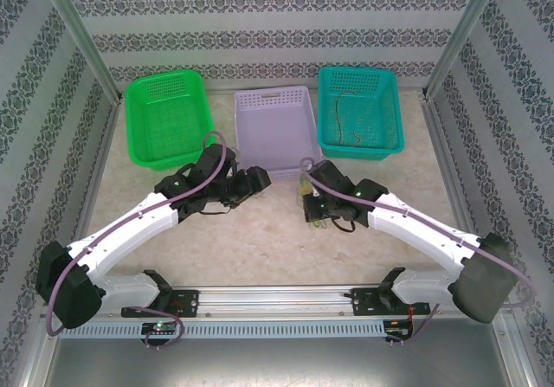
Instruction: Untangle the cables
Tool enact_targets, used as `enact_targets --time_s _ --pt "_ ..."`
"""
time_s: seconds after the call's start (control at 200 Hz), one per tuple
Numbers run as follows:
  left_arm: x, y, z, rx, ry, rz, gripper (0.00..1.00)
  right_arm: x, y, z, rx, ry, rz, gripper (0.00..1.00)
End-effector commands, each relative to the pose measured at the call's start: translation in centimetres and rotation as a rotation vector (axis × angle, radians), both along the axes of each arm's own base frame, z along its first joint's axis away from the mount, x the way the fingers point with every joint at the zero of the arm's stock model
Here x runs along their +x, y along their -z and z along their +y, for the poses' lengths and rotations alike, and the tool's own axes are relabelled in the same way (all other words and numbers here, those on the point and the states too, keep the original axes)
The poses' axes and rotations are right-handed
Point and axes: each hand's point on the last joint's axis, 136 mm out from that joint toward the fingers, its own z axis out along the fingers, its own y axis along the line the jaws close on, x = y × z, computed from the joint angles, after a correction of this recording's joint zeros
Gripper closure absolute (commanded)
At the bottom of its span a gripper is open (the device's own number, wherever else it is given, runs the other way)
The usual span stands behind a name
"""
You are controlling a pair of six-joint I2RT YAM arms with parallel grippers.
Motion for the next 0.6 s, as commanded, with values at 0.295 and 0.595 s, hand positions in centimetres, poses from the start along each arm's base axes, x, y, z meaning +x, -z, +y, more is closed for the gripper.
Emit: enact_targets --time_s 0.295,0.595 --pt "1.4 0.2 1.8 -0.023 -0.086 0.049 0.24 -0.3 -4.0 10.4 0.263 -0.485 -0.028 1.00" --pt "0.9 4.0 3.3 0.125 -0.070 0.131 0.42 -0.6 -4.5 11.2 0.259 -0.512 -0.038 1.00"
